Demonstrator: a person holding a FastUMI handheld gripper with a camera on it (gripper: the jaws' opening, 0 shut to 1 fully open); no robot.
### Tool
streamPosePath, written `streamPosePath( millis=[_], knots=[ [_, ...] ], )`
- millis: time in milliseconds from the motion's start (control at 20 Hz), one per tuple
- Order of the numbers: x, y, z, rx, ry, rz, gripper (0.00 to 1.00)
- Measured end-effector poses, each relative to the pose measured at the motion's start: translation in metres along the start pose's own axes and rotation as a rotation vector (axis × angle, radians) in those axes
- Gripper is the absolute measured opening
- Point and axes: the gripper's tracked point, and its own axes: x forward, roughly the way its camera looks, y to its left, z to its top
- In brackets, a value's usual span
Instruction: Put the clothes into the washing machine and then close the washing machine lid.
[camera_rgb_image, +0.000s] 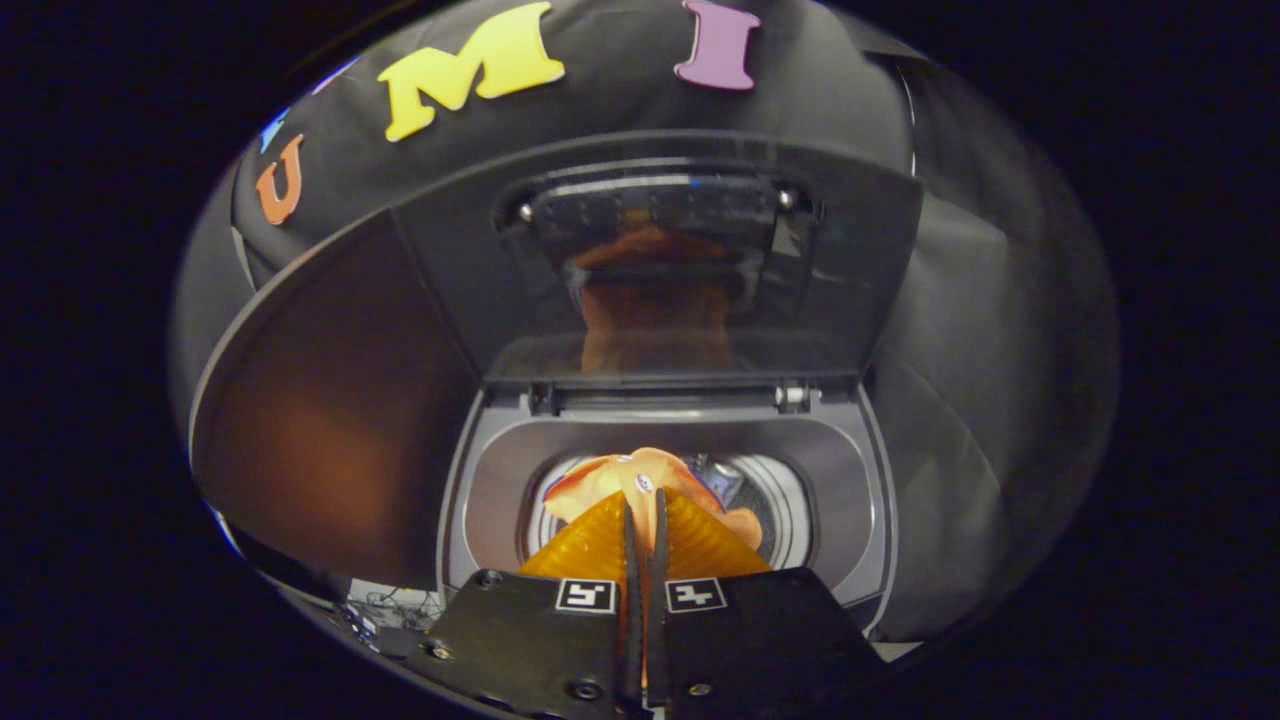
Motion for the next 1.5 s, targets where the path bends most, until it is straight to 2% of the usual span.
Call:
streamPosePath(
  millis=[150,500,550,700,900,1500],
  knots=[
    [0.013,-0.012,-0.017,0.050,0.077,-0.012,0.05],
    [0.015,-0.018,-0.017,0.057,0.104,-0.044,0.06],
    [0.016,-0.019,-0.018,0.054,0.105,-0.050,0.07],
    [0.015,-0.019,-0.015,0.034,0.084,-0.056,0.18],
    [0.010,-0.024,-0.008,0.011,0.042,-0.098,0.84],
    [-0.009,-0.029,0.011,-0.023,-0.039,-0.150,0.83]
  ],
)
